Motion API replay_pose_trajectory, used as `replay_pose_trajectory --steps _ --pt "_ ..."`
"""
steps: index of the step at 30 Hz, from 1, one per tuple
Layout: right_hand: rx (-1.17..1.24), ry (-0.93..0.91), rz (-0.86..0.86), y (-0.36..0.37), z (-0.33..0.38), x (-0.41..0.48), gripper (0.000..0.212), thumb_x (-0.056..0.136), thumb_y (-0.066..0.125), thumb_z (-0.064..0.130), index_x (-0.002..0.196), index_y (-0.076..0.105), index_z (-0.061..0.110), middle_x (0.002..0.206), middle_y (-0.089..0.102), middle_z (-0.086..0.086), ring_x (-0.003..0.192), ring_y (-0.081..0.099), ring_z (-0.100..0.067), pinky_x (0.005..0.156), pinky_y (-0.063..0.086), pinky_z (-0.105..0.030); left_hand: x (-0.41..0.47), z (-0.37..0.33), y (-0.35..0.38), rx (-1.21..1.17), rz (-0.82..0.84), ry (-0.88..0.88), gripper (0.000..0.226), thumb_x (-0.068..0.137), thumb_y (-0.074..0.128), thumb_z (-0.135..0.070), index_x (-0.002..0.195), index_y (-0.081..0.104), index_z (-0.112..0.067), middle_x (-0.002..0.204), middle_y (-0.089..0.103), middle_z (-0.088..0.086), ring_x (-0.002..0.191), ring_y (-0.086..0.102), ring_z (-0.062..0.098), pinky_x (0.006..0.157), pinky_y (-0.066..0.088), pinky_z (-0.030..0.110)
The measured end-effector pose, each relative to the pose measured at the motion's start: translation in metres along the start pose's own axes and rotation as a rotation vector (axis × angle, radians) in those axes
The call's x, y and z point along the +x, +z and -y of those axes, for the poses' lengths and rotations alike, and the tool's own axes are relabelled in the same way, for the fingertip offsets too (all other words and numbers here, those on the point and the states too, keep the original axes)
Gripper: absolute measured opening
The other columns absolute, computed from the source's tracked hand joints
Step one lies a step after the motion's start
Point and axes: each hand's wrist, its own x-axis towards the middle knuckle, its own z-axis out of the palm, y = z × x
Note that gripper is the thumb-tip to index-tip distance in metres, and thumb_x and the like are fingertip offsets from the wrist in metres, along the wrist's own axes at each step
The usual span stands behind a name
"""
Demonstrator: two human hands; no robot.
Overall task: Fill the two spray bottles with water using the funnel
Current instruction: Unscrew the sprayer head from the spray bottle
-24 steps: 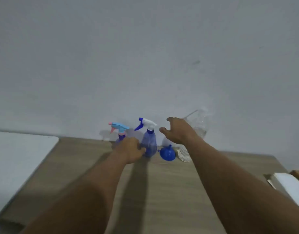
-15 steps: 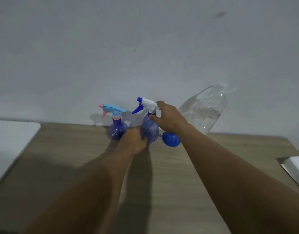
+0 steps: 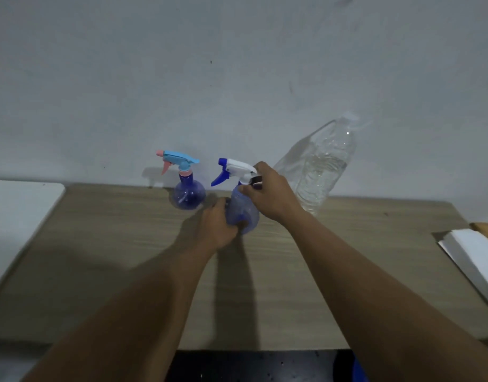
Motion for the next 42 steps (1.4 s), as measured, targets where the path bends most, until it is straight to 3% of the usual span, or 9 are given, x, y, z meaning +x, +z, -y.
replay_pose_trajectory --steps 7,11,16,24,26,29,31,37,42 --pt "-0.006 -0.030 0.017 -0.014 -0.020 -0.061 0.025 0.086 0.072 0.027 0.099 0.053 0.017 0.090 0.069 -0.001 0.089 0.067 -0.025 0.080 0.054 -0.042 -0.059 -0.005 0.026 -0.137 -0.054 -0.052 0.073 0.069 0.090 -0.025 0.132 0.053 -0.021 0.124 0.065 -0.002 0.111 0.063 0.020 0.090 0.055 0.035" --pt "0.192 0.011 0.008 -0.014 -0.036 -0.086 0.035 0.083 0.077 0.024 0.111 0.055 0.020 0.105 0.071 0.002 0.098 0.069 -0.017 0.087 0.057 -0.044 -0.079 -0.007 0.043 -0.132 -0.040 -0.031 0.078 0.075 0.085 -0.019 0.143 0.047 -0.030 0.123 0.063 -0.010 0.105 0.060 0.009 0.065 0.040 0.001" --pt "0.410 0.084 -0.162 0.007 -0.041 -0.108 0.048 0.076 0.083 0.028 0.116 0.062 0.016 0.107 0.072 0.006 0.100 0.068 -0.011 0.091 0.057 -0.039 -0.083 -0.004 0.054 -0.109 -0.079 -0.035 0.069 0.071 0.087 -0.022 0.131 0.054 -0.028 0.113 0.063 -0.014 0.102 0.062 0.010 0.069 0.040 0.002" --pt "0.469 0.053 -0.311 0.039 -0.034 -0.118 0.025 0.089 0.070 0.021 0.114 0.066 0.021 0.107 0.071 0.006 0.102 0.066 -0.009 0.092 0.056 -0.040 -0.085 0.005 0.058 -0.183 -0.126 0.022 0.053 0.086 0.072 -0.010 0.135 0.053 -0.015 0.111 0.057 -0.009 0.101 0.054 0.007 0.071 0.038 -0.003" --pt "0.453 0.027 -0.304 0.039 -0.033 -0.120 0.025 0.090 0.065 0.023 0.115 0.066 0.024 0.108 0.070 0.007 0.103 0.065 -0.009 0.093 0.054 -0.040 -0.085 0.004 0.058 -0.264 -0.096 -0.017 0.058 0.078 0.081 -0.019 0.131 0.056 -0.014 0.119 0.064 -0.005 0.106 0.061 0.012 0.076 0.045 0.003" --pt "0.431 0.021 -0.272 0.037 -0.032 -0.120 0.021 0.092 0.066 0.022 0.111 0.062 0.030 0.107 0.069 0.012 0.102 0.064 -0.006 0.093 0.054 -0.037 -0.080 0.014 0.067 -0.353 -0.122 -0.025 0.076 0.054 0.080 -0.051 0.120 0.064 -0.018 0.114 0.072 0.005 0.104 0.069 0.021 0.089 0.057 0.040" --pt "0.449 0.059 -0.285 0.035 -0.032 -0.118 0.027 0.090 0.073 0.027 0.114 0.061 0.023 0.110 0.068 0.013 0.104 0.064 -0.006 0.091 0.054 -0.031 -0.080 0.013 0.067 -0.379 -0.108 -0.030 0.075 0.049 0.078 -0.056 0.116 0.064 -0.025 0.113 0.072 0.005 0.104 0.069 0.021 0.091 0.056 0.042" --pt "0.447 0.028 -0.239 0.034 -0.035 -0.118 0.033 0.093 0.061 0.025 0.124 0.061 0.014 0.117 0.068 0.004 0.110 0.064 -0.014 0.099 0.052 -0.040 -0.084 0.007 0.061 -0.368 -0.083 -0.028 0.071 0.065 0.087 -0.035 0.128 0.059 -0.018 0.114 0.070 0.000 0.102 0.066 0.016 0.090 0.054 0.035" --pt "0.493 0.056 -0.252 0.035 -0.036 -0.118 0.038 0.089 0.072 0.018 0.123 0.054 0.016 0.115 0.063 0.011 0.106 0.062 -0.005 0.089 0.051 -0.020 -0.084 0.011 0.061 -0.347 -0.127 -0.053 0.038 0.088 0.068 0.005 0.121 0.062 -0.015 0.108 0.072 -0.001 0.095 0.070 0.017 0.072 0.061 0.032"
